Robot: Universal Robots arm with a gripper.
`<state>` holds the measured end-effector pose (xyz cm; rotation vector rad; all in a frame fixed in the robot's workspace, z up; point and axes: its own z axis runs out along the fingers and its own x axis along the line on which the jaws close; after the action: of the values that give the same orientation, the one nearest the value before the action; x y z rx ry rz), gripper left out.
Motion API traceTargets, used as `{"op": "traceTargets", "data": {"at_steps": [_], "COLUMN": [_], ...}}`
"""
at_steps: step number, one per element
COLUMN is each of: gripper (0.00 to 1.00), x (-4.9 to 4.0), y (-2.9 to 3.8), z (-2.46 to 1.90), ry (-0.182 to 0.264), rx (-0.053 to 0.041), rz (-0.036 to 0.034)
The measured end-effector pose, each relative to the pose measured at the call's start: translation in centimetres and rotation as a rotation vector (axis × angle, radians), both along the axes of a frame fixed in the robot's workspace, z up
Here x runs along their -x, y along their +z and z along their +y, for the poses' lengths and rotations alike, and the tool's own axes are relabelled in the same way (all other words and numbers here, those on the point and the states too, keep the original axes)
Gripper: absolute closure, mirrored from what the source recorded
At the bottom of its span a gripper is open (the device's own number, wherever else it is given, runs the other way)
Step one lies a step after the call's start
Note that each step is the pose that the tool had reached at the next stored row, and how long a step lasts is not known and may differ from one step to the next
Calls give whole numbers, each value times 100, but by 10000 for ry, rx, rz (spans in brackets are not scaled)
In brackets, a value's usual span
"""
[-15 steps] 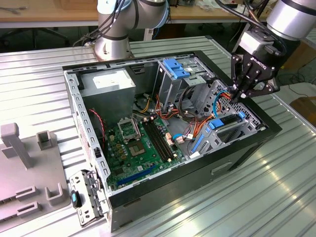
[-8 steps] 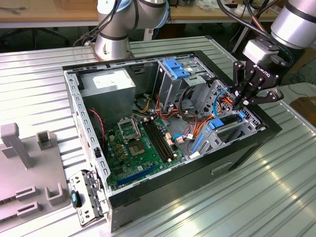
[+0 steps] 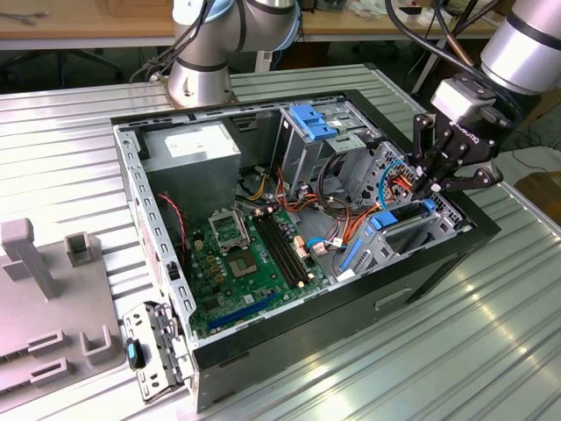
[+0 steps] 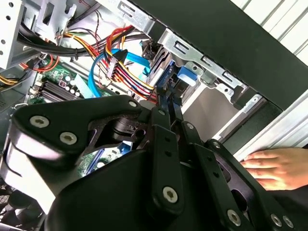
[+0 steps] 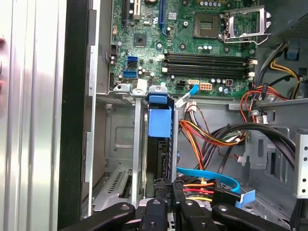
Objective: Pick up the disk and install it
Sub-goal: 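Insert the first disk wire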
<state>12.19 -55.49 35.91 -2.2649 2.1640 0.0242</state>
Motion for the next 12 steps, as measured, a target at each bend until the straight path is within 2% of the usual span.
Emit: {"op": "traceTargets", "data": {"at_steps": [12], "gripper": [84], "x": [0], "y": [-5], "z": [0], "ry": [27], "rx": [-6], "rz": [0]}}
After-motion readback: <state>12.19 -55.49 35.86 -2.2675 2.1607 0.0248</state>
